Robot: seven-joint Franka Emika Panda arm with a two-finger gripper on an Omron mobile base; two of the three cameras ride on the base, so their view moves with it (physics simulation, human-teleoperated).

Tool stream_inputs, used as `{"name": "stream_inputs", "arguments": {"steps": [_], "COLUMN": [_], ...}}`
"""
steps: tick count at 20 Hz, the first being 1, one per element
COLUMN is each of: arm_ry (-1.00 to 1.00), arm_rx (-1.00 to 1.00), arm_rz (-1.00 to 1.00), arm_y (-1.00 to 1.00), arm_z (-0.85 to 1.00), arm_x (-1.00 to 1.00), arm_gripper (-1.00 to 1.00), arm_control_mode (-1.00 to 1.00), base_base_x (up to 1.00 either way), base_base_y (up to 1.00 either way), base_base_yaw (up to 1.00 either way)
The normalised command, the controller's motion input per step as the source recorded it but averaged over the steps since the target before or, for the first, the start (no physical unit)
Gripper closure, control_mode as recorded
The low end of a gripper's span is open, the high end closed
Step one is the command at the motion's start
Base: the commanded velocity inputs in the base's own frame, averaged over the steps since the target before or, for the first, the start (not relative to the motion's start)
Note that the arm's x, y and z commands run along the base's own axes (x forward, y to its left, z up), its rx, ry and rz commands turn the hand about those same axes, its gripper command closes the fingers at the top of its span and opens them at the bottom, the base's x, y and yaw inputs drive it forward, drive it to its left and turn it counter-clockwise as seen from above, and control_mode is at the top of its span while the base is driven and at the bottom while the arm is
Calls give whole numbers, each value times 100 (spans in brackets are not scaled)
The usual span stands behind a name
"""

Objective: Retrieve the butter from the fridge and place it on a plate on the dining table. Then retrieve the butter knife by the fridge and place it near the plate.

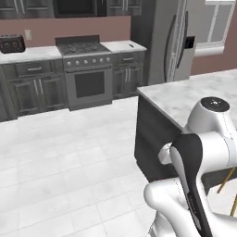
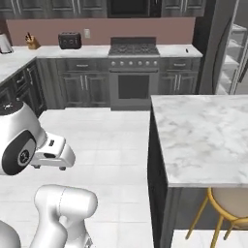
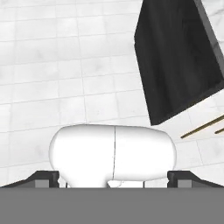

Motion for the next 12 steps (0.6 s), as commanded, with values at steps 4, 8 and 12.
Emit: {"name": "stream_inputs", "arguments": {"steps": [4, 8, 12], "arm_ry": [0, 0, 0], "arm_rx": [0, 0, 0], "arm_rz": [0, 0, 0], "arm_y": [0, 0, 0], "arm_z": [0, 0, 0], "arm_x": [0, 0, 0], "arm_gripper": [-100, -100, -100], "arm_control_mode": [100, 100, 100], "base_base_x": [100, 100, 100], "base_base_y": [91, 100, 96], "base_base_yaw": [-26, -18, -16]}}
